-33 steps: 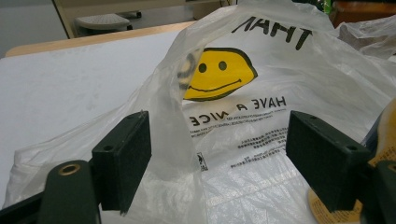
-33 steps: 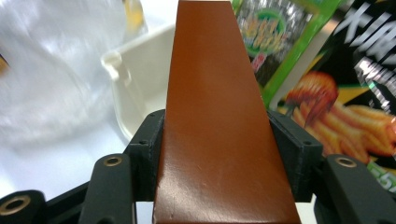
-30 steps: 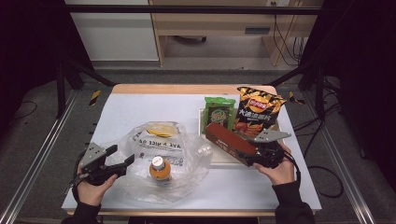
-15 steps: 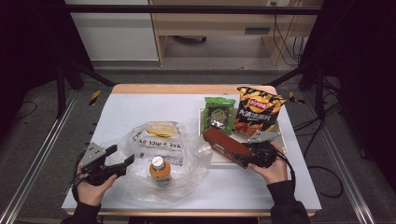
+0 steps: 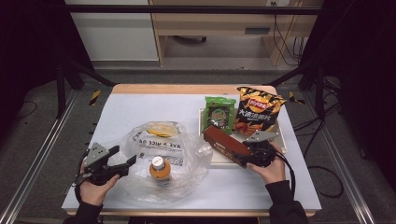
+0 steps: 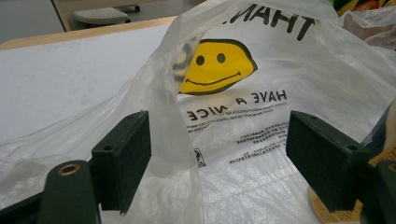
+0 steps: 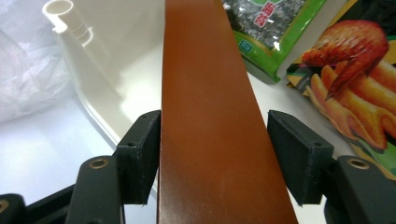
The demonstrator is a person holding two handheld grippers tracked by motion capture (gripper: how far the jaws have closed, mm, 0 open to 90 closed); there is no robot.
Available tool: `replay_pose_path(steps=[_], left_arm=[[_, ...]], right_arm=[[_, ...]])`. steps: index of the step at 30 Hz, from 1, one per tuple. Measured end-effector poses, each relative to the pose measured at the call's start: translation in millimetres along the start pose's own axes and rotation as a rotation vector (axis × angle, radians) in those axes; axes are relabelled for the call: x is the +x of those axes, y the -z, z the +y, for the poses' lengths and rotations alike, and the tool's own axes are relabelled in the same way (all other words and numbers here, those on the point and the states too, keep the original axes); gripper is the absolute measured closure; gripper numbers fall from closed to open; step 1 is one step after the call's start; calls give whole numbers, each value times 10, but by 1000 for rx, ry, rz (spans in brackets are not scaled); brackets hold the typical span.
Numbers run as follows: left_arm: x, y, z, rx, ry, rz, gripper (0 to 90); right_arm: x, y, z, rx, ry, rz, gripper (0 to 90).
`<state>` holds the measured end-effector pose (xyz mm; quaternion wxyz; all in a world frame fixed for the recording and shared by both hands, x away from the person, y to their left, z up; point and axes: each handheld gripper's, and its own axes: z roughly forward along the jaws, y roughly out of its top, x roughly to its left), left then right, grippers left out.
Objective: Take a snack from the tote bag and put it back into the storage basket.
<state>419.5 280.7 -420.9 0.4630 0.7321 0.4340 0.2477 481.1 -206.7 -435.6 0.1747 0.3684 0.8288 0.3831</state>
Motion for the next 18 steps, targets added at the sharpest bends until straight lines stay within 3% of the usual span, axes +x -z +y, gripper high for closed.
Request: replay_pose_path(steps=[9, 14, 18], left_arm=[[-7, -36, -20, 13, 9, -12, 215], [-24, -45, -27, 18, 11, -10, 214], [-66, -84, -49, 33, -4, -9, 213]], right_arm=[[49, 161, 20, -86, -39, -45, 365], [98, 223, 11, -89, -36, -73, 372], [136, 336, -60, -139, -82, -84, 361]])
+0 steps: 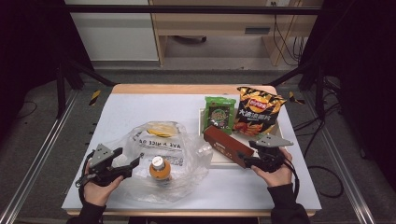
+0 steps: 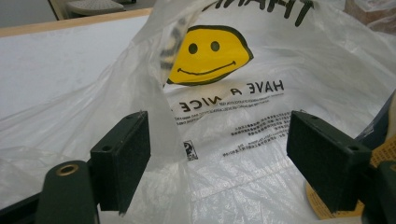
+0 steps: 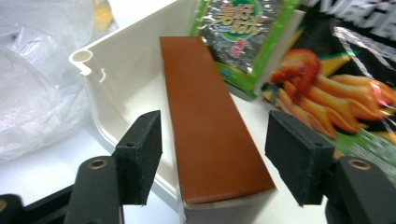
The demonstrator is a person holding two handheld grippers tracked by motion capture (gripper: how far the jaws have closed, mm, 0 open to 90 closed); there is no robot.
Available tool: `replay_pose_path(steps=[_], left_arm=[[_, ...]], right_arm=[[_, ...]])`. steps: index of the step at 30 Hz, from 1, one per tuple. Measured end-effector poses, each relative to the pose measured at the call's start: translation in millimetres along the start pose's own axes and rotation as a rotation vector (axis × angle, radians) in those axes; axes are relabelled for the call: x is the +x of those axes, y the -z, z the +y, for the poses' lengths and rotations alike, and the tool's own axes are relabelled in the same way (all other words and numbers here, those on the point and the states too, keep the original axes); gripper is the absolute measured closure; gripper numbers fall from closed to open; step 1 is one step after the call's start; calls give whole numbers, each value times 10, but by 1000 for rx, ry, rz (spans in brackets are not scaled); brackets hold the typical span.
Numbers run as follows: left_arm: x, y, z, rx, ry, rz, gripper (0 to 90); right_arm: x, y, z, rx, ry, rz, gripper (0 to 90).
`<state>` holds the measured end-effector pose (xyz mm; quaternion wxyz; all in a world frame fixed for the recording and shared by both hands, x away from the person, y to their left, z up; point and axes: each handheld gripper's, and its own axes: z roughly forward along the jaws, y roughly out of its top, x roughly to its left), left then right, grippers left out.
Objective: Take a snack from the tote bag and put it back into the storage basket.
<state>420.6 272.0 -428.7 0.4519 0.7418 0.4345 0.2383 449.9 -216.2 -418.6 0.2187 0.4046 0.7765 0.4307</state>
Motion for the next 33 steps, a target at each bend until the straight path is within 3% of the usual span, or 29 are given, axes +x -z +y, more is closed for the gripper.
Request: replay_pose_path(steps=[6, 13, 19, 23, 31, 33], left_arm=[[-9, -14, -8, 6, -4, 0, 209], [-13, 7, -11, -2, 2, 0, 210], [-1, 7, -12, 1, 3, 3, 210], [17, -5, -22, 6, 9, 2, 210], [24, -16, -29, 9, 6, 5, 210], [26, -19, -31, 10, 7, 5, 210]], right_arm=[[10, 137, -93, -34, -37, -22, 359], [69, 162, -228, 12, -69, -45, 368], [55, 113, -321, 31, -76, -77, 477], [16, 96, -335, 28, -82, -88, 502], [-86, -21, -356, 56, -66, -182, 627], [-96, -44, -350, 61, -70, -186, 646]])
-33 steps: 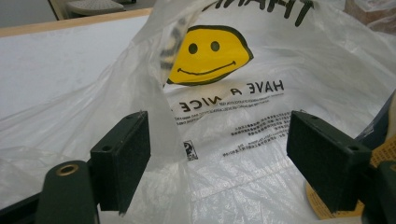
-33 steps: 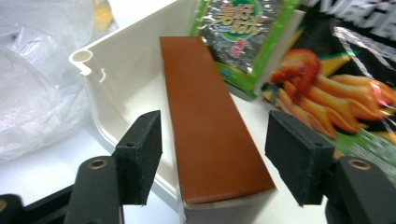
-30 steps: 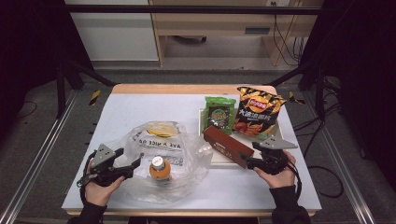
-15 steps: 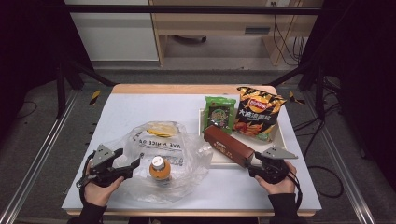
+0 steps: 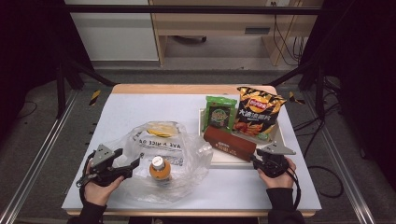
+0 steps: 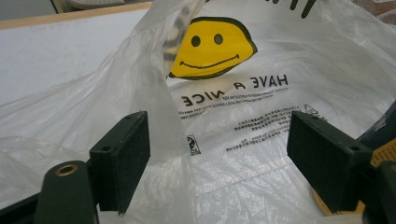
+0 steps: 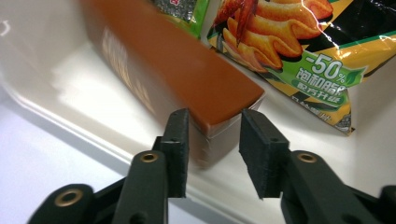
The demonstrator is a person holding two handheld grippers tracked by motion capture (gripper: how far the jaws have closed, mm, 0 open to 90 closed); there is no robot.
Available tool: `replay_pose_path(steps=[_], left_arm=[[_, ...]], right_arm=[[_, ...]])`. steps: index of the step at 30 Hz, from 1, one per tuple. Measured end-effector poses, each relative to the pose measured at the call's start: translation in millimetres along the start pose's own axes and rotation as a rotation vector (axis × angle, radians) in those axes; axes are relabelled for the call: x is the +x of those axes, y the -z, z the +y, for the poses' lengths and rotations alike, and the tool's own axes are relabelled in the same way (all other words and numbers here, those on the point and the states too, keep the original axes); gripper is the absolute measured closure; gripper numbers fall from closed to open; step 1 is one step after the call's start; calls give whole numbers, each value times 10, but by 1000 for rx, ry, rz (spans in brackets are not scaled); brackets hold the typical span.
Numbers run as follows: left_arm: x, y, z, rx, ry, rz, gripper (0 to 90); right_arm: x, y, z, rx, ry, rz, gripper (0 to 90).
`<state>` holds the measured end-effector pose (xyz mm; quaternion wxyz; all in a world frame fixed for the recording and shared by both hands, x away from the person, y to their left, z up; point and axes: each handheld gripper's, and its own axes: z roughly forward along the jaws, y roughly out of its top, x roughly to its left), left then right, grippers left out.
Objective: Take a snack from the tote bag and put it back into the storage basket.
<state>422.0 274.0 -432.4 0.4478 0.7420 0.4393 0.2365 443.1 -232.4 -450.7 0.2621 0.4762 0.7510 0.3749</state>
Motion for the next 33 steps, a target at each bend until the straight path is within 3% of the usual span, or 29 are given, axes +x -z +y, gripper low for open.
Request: replay_pose_path(steps=[11, 21, 33], left_arm=[[15, -15, -14, 10, -2, 2, 210], [38, -14, -20, 9, 9, -5, 209], [30, 22, 4, -14, 4, -10, 211]], right_arm=[[-40, -120, 49, -1, 7, -77, 757], [-47, -160, 54, -23, -10, -67, 771], [-54, -195, 41, -53, -18, -54, 714]])
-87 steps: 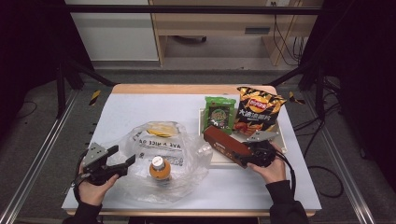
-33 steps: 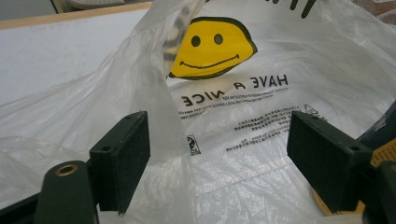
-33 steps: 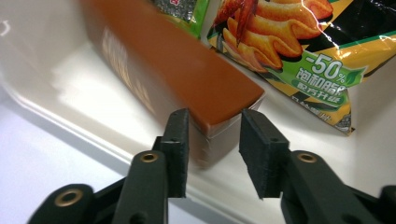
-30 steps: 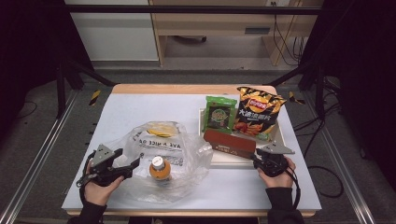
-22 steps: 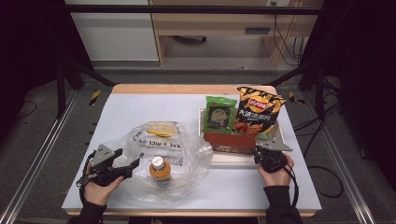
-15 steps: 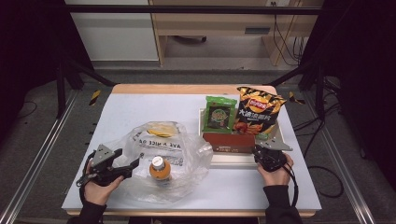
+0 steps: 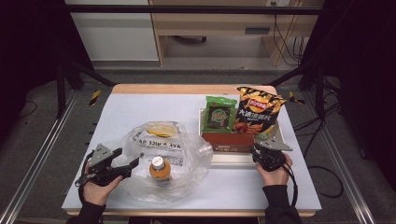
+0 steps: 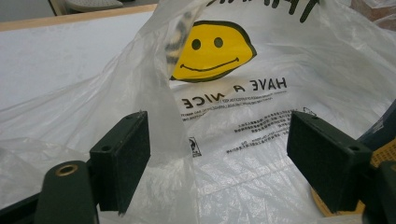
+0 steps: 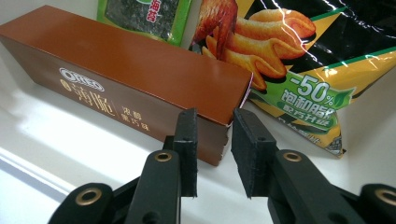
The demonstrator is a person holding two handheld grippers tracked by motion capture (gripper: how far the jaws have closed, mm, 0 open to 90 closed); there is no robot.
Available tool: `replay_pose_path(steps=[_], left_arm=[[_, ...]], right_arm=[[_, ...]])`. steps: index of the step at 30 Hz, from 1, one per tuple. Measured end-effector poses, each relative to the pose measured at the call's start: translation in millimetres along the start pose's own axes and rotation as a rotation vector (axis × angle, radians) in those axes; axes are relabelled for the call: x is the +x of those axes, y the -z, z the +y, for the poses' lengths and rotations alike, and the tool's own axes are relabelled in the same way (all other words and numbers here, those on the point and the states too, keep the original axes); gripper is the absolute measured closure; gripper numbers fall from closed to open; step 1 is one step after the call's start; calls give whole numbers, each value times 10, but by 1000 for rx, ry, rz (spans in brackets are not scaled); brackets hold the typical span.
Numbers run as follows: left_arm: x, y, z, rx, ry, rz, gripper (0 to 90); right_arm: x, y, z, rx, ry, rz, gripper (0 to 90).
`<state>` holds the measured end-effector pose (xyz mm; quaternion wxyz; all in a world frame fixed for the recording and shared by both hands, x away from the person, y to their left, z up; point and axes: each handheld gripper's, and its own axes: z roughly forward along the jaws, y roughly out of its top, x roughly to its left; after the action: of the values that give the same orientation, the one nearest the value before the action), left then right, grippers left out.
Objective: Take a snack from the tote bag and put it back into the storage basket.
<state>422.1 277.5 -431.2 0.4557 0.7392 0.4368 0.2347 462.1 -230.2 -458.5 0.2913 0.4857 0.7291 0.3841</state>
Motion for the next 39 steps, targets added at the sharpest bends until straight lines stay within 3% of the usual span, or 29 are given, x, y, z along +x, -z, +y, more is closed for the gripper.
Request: replay_pose_path(steps=[5, 9, 14, 18, 29, 39], left_arm=[[-6, 17, 11, -10, 4, -3, 211], [-11, 49, 34, -25, 7, -9, 212], [-18, 96, 78, -47, 13, -25, 213], [-46, 137, 123, -65, 12, -38, 213], [-187, 262, 247, -114, -8, -76, 215], [-379, 374, 349, -155, -33, -112, 206]], right_arm=[[0, 13, 0, -7, 2, -5, 681], [-26, 111, 23, -44, -19, 0, 634], [-8, 243, 87, -92, -58, 55, 538], [26, 287, 124, -100, -63, 81, 506], [154, 435, 213, -162, -59, 148, 424], [153, 466, 215, -164, -66, 153, 399]])
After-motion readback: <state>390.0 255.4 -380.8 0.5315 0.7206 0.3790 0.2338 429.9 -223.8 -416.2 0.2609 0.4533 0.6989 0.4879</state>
